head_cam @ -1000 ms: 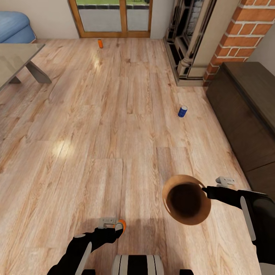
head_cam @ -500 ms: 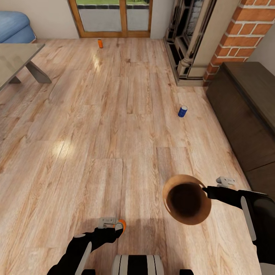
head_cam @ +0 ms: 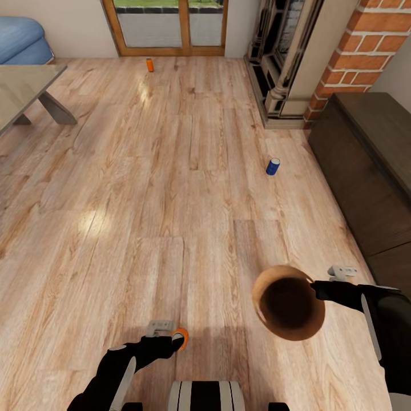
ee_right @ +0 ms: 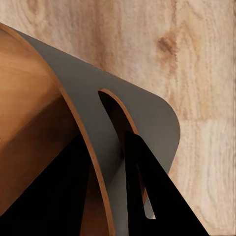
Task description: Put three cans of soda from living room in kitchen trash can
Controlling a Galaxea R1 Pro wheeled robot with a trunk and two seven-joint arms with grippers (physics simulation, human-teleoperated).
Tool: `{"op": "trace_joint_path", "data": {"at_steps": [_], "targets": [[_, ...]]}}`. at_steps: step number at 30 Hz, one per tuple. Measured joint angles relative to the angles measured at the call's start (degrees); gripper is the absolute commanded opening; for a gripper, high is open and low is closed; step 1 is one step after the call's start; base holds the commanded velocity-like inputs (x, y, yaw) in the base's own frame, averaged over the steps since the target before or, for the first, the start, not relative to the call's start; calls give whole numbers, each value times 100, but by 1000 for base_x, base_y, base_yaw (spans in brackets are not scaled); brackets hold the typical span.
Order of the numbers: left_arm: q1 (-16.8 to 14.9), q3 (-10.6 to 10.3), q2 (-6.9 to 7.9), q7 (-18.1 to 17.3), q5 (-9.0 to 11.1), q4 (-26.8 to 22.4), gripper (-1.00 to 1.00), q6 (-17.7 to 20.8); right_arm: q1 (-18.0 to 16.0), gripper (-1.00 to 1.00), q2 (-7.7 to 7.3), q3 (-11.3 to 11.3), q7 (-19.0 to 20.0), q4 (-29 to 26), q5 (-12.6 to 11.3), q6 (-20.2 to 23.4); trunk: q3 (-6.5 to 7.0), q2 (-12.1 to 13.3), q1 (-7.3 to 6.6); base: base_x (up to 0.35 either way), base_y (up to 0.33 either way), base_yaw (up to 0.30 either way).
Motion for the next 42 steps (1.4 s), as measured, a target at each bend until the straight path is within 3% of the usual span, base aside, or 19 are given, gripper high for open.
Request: {"op": "trace_joint_path", "data": {"at_steps": [6, 15, 17, 20, 21, 22, 25, 26, 30, 31, 35, 39, 42], "targets": [[0, -13, -11, 25, 7, -193, 100, 193, 0, -100, -1, -20, 5, -1, 174, 11, 0, 0, 0, 0, 0, 0], [0, -26, -8, 9, 6, -480, 100, 482, 0, -100, -1, -27, 6, -13, 332, 6, -161, -359, 197, 0, 0, 0], [0, -26, -5, 4, 1, -575, 100, 598, -2, -100, -2, -35, -8, -24, 107, -50, -197, -440, 241, 0, 0, 0], [-1, -25, -4, -3, -1, -576, 100, 598, 1, -100, 1, -25, 13, -42, -959, 70, -251, -560, 307, 0, 0, 0], [-1, -26, -1, -4, -1, -577, 100, 597, 3, -100, 2, -20, 42, -72, -1119, 119, -269, -600, 329, 0, 0, 0], [-1, -25, 1, -5, -1, -581, 100, 597, 0, -100, 2, -24, 30, -100, -1085, 98, -286, -640, 351, 0, 0, 0], [1, -21, 4, -5, -1, -590, 100, 599, -1, -100, -2, -48, -15, -139, -393, -72, -341, -760, 417, 0, 0, 0], [1, -15, 5, -7, 0, -591, 100, 596, -1, -100, -3, -51, -31, -154, -342, -78, -359, -801, 439, 0, 0, 0], [-1, -11, 5, -13, 0, -590, 100, 585, 1, -100, 0, -36, 14, -186, -912, 66, -359, -802, 439, 0, 0, 0], [-1, -10, 5, -13, 0, -593, 100, 583, 1, -100, 0, -38, 15, -186, -905, 62, -359, -802, 439, 0, 0, 0], [0, 0, 5, -14, 6, -600, 100, 581, -1, -100, -2, -51, -4, -183, -485, -44, -359, -802, 439, 0, 0, 0], [-1, 0, 1, -14, 7, -593, 100, 580, 1, -100, -6, -48, 13, -194, -816, 41, -394, -881, 483, 0, 0, 0], [0, -2, 2, -14, 7, -592, 100, 581, 0, -100, -9, -55, 12, -224, -638, -7, -448, -1001, 549, 0, 0, 0]]}}
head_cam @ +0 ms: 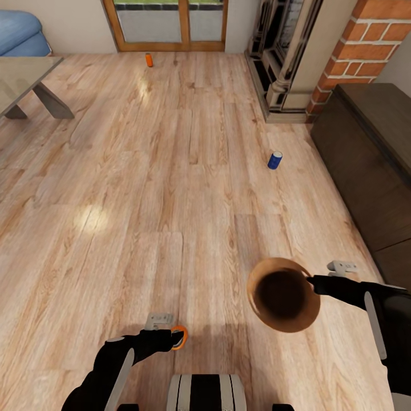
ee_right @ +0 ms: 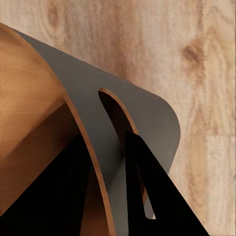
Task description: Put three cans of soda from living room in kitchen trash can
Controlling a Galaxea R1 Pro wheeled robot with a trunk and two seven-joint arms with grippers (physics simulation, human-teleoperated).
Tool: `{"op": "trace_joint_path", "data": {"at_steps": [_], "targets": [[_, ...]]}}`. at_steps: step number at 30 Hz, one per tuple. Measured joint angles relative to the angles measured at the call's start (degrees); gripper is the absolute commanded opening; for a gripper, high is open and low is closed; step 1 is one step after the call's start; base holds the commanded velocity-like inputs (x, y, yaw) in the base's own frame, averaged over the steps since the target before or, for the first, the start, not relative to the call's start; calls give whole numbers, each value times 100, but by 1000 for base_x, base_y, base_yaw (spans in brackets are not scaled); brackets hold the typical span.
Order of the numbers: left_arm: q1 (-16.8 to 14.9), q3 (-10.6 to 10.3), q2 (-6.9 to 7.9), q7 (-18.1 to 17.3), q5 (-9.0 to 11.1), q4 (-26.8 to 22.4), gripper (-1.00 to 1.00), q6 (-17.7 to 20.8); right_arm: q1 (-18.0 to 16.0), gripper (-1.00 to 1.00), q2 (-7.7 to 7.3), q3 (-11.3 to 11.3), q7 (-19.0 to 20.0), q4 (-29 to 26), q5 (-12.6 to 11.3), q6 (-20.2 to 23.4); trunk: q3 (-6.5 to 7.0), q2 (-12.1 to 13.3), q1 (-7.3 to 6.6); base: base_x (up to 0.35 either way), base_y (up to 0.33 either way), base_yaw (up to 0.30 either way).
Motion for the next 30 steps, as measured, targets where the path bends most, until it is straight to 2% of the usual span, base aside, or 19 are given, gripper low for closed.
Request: {"op": "trace_joint_path", "data": {"at_steps": [2, 6, 10, 14, 17, 19, 20, 21, 25, 26, 30], "targets": [[0, 0, 2, 0, 0, 0, 100, -3, 0, -100, -1, -2, -3, -13, 65, -15, -36, -80, 44, 0, 0, 0], [0, -8, 3, 0, -1, 1, 100, -20, 1, -100, 0, -1, 4, -30, -112, 29, -108, -241, 132, 0, 0, 0], [0, -16, 10, 0, -1, -5, 100, -39, 0, -100, -2, -45, -5, -51, 21, -15, -180, -401, 220, 0, 0, 0], [0, -4, 12, 0, -2, -3, 100, -38, 0, -100, -28, -60, -19, -55, -57, -16, -251, -561, 308, 0, 0, 0], [0, 9, 12, 0, 0, 0, 100, -36, -1, -100, -186, -190, -8, -58, -153, -43, -305, -682, 373, 0, 0, 0], [0, 13, 12, 0, 0, 10, 100, -35, -1, -100, -334, -306, -2, -58, -26, -106, -341, -762, 417, 0, 0, 0], [1, 13, 12, 0, 0, 11, 100, -35, -1, -100, -353, -324, -14, -57, 102, -144, -359, -802, 439, 0, 0, 0], [1, 14, 12, 0, 0, 13, 100, -35, 0, -100, -378, -341, -15, -55, 123, -146, -377, -842, 461, 0, 0, 0], [0, 13, 12, 0, 1, 15, 100, -35, 1, -100, -412, -357, 2, -60, -218, -67, -413, -924, 506, 0, 0, 0], [0, 13, 12, 0, 1, 10, 100, -35, 1, -100, -416, -360, 3, -59, -217, -68, -413, -924, 506, 0, 0, 0], [0, -8, 10, 4, -3, 3, 100, -35, 0, -100, -420, -367, -5, -55, -9, -124, -413, -924, 506, 0, 0, 0]]}}
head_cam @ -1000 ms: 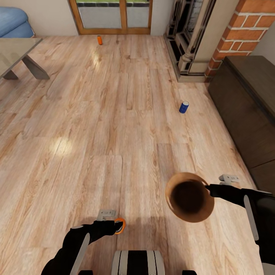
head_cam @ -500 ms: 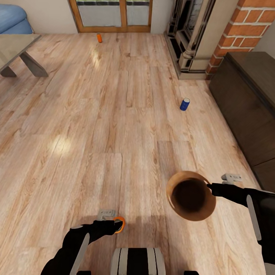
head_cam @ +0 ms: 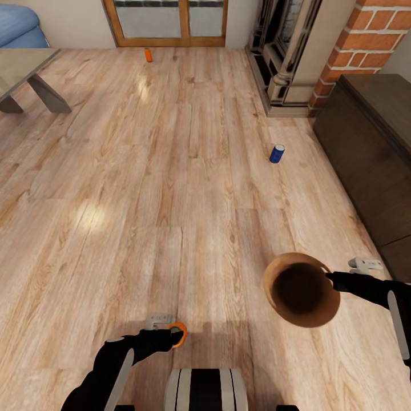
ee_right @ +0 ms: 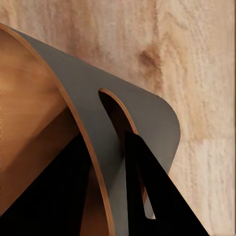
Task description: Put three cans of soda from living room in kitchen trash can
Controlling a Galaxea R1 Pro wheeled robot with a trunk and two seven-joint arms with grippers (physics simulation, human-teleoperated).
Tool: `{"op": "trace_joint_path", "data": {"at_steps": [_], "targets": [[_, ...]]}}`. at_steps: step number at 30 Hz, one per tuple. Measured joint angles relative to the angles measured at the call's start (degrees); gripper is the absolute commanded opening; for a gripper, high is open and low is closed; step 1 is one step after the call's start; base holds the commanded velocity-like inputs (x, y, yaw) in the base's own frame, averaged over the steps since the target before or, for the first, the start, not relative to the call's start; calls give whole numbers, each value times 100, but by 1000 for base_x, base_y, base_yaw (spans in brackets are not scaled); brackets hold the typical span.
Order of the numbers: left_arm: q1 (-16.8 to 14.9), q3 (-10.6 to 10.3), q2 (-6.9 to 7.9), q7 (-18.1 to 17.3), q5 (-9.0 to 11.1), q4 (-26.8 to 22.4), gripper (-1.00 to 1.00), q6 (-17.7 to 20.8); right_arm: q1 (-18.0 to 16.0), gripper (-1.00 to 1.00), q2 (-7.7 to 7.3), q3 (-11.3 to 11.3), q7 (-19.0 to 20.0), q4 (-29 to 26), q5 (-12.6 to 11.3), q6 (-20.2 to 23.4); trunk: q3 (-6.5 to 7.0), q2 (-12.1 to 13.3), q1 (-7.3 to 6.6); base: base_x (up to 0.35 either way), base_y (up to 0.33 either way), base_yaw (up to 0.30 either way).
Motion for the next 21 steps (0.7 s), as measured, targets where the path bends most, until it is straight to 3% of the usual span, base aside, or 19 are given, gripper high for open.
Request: {"op": "trace_joint_path", "data": {"at_steps": [4, 8, 21], "targets": [[-1, -6, -1, 12, -6, 9, 100, -8, 1, -100, 5, 10, 5, -2, -176, 45, 0, 0, 0, 0, 0, 0], [0, -33, 1, 43, -12, 19, 100, -38, 0, -100, 6, 7, 3, 2, -46, 12, 0, 0, 0, 0, 0, 0], [0, -7, 44, -12, -20, 32, 100, -43, 1, -100, 1, 19, 8, 6, -119, 52, 0, 0, 0, 0, 0, 0]]}}
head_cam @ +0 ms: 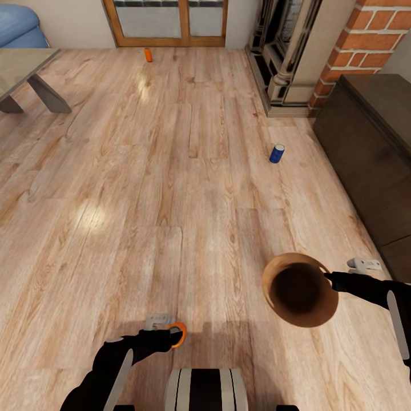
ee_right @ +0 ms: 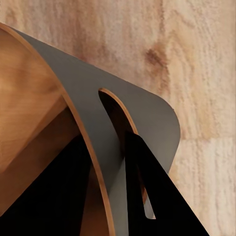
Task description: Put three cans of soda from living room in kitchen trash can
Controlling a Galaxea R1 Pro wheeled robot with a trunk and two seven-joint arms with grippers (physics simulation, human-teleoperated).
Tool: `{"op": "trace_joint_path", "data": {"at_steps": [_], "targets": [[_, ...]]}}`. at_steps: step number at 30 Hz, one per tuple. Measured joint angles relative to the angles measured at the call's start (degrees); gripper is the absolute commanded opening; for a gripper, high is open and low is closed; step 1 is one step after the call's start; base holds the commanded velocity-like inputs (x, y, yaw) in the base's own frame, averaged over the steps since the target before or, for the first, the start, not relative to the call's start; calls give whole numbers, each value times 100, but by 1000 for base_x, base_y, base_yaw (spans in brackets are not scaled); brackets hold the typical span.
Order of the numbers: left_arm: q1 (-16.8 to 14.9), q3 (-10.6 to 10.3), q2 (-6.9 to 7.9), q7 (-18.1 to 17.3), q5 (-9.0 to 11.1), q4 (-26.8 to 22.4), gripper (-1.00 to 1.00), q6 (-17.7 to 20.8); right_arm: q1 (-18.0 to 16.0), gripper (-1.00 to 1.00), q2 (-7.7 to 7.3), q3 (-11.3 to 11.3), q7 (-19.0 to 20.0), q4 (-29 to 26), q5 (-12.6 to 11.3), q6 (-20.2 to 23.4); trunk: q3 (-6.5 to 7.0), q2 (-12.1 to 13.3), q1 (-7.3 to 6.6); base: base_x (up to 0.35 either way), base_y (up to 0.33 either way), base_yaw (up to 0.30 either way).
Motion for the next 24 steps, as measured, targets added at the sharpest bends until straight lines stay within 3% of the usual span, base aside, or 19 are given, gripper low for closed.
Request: {"op": "trace_joint_path", "data": {"at_steps": [12, 18, 24], "targets": [[0, -9, 1, 16, -45, -355, 100, 117, 0, -100, -6, 27, -1, 0, 24, 48, 0, 0, 0, 0, 0, 0], [0, -30, -14, 114, -76, -415, 100, 508, 0, -100, -4, 43, -1, 0, 38, 52, 0, 0, 0, 0, 0, 0], [0, -30, -36, 994, -75, -297, 100, 599, 0, -100, -4, 59, 4, 0, 21, 56, 0, 0, 0, 0, 0, 0]]}}
